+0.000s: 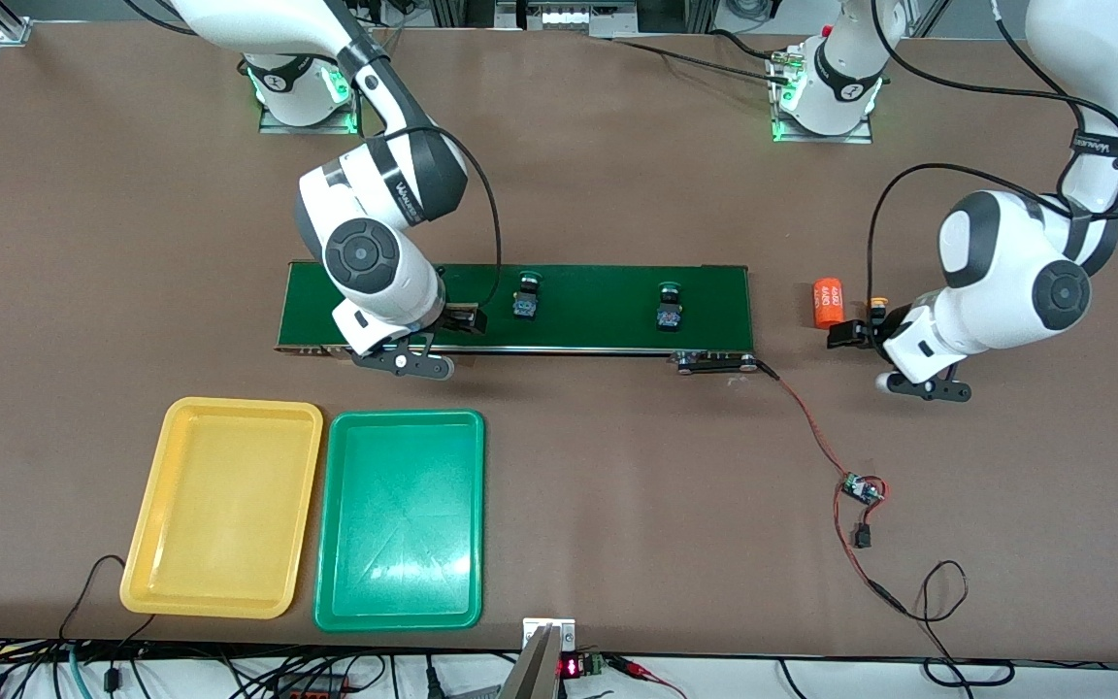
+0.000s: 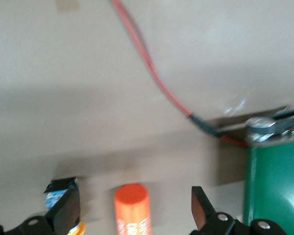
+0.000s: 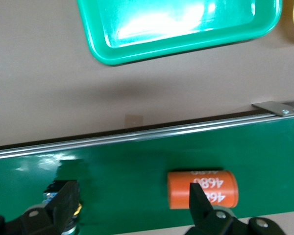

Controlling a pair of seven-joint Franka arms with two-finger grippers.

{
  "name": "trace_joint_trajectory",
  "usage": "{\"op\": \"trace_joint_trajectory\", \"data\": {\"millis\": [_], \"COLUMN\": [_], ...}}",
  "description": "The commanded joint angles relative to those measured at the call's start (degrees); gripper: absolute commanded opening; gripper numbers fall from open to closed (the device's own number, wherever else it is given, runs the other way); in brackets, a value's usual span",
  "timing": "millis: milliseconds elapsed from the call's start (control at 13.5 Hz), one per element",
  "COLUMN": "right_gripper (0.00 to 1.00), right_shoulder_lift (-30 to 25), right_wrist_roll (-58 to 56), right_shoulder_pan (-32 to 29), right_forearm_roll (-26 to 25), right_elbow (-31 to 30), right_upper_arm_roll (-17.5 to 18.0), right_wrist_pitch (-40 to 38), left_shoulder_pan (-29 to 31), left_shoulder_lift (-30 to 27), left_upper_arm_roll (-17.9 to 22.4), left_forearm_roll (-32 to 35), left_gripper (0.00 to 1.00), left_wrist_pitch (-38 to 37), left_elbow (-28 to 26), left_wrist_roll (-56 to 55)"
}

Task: Sort buttons by color to trays
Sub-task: 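Grasp the second battery with the left gripper while the right gripper waits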

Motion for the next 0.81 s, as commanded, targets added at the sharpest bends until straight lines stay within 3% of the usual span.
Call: {"op": "trace_joint_trajectory", "data": {"millis": [0,148,517,739], "right_gripper": [1.0,1.0,1.0,1.0], "right_shoulder_lift": [-3.1,-3.2,-2.9,-3.1], "right_wrist_roll": [4.2,5.6,6.8,-0.8], "right_shoulder_pan": [0.0,-0.1,0.1,-2.6], "right_forearm_roll": [0.7,0.6,0.2,-0.8], "right_elbow": [-7.6,-10.2,-10.4,-9.0], "right_upper_arm_roll": [2.2,3.7,3.7,2.2], "right_wrist_pitch": [7.7,11.5,11.7,11.0], "left_shoulder_pan": [0.5,0.5,0.4,0.5], "left_shoulder_lift": [-1.0,-1.3,-0.7,2.0], "left_upper_arm_roll": [-0.3,-0.3,-0.4,-0.4], "left_forearm_roll": [-0.6,-0.6,-0.5,-0.4], "left_gripper": [1.0,1.0,1.0,1.0], "left_wrist_pitch": [-1.0,-0.5,0.9,2.6], "left_elbow": [-4.3,-7.1,-10.1,-11.2], "left_wrist_roll": [2.6,2.6,4.0,4.4]}}
